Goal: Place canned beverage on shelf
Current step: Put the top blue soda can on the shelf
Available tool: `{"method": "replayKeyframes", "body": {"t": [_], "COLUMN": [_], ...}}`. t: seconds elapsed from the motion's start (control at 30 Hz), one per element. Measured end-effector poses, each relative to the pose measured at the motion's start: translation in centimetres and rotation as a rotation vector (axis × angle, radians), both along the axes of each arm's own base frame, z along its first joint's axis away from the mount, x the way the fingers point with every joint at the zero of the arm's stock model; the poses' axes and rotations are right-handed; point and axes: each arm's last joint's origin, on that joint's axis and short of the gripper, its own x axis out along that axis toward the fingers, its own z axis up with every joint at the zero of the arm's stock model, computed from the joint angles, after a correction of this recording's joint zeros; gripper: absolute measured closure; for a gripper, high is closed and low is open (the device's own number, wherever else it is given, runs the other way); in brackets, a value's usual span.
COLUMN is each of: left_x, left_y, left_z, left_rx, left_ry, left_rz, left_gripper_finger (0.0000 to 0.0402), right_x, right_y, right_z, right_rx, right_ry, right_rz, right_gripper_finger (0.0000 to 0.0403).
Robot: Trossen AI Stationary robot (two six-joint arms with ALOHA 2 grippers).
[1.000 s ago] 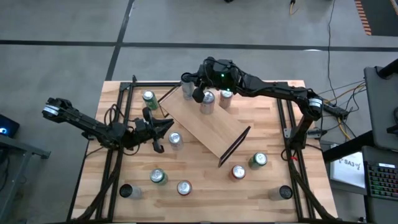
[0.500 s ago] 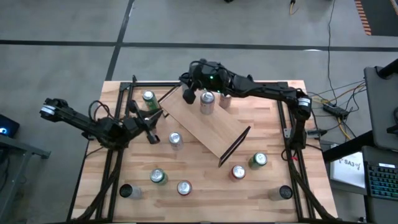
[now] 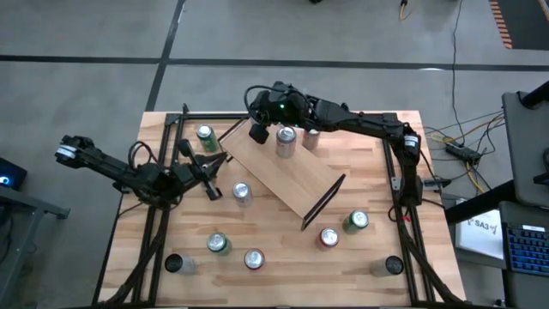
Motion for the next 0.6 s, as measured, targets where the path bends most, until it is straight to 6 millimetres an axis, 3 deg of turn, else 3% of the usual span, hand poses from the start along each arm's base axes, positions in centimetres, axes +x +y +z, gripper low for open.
{"method": "replayKeyframes", "body": {"t": [0.6], "left_x": [0.0], "left_y": [0.0], "left_z": [0.0], "left_rx": [0.001], "left_ry": [0.004], "left_rz": [0.0], "left_gripper_finger": [0.0398], "right_x": [-0.5], "right_y": [0.6], "right_z": [1.1], "right_rx": [-0.026], "right_ry": [-0.026], "right_rz": [0.022], "right_gripper_finger": [0.0394]}}
